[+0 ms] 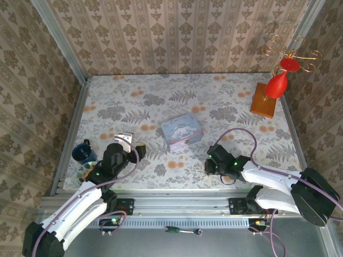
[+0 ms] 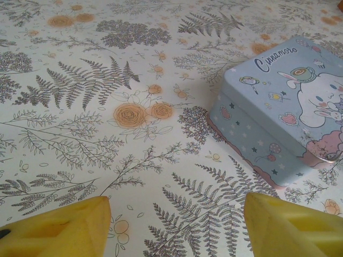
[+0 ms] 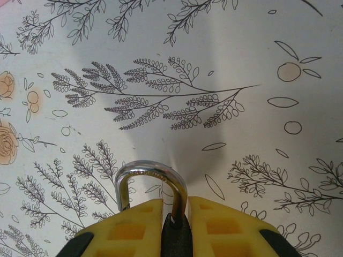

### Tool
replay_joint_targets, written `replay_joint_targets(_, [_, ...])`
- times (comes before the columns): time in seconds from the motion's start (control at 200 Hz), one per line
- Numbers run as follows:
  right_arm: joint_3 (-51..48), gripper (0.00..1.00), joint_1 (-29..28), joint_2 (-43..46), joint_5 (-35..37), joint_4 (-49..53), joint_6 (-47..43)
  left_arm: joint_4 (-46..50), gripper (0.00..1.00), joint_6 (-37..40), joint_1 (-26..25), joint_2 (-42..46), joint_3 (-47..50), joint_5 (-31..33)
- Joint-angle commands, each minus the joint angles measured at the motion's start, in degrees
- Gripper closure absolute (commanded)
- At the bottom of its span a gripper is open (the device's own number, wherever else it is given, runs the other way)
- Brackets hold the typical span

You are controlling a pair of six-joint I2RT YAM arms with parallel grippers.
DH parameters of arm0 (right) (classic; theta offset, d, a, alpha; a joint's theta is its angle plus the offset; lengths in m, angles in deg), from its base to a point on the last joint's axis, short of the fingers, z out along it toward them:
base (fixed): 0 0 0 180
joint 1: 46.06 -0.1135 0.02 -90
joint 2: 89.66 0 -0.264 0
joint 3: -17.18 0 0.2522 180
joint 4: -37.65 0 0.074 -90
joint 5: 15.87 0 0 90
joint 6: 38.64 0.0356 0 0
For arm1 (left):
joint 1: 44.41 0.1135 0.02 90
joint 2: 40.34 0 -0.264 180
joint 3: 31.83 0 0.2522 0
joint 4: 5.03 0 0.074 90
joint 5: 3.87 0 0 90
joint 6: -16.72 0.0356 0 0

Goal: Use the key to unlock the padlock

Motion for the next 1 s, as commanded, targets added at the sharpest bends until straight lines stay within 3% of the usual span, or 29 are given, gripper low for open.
replay_joint_targets(0.0, [1.53,0.81,0.38,0.16,0.20,2.39,0.59,-0.84,0.33,1.03,0.00,0.33,0.66,0.01])
replay_joint_targets(0.25, [1.78,0.73,0.55,2.04,1.16,3.81,0.20,-1.41,0.32,1.10,0.19,0.33,1.10,0.32])
replay_joint_targets(0.38, [2.25,0.63,0.67,3.15,2.20,5.54,0.33,-1.98,0.32,1.12,0.28,0.23,1.46,0.32])
replay_joint_targets(0.63, [3.29,0.57,1.31,7.33,3.70,8.67,-1.24,-3.56,0.32,1.12,0.63,-1.73,1.64,-0.09])
replay_joint_targets(0.775, [6.91,0.54,2.25,12.04,9.31,13.30,-3.02,-2.08,0.32,0.43,1.05,-3.56,-0.39,-0.60])
replay_joint_targets(0.91, [7.99,0.40,2.54,18.90,17.84,10.79,-2.49,-2.82,0.31,-1.54,1.95,-6.04,-3.02,-1.18])
replay_joint_targets(0.97, [7.07,0.30,2.64,22.21,21.26,7.48,-2.56,-2.66,0.22,-2.24,2.13,-7.43,-4.73,-0.85])
replay_joint_targets(0.99, [6.67,0.24,2.64,23.21,22.31,6.33,-2.64,-2.46,0.11,-2.38,2.13,-7.95,-5.35,-0.74])
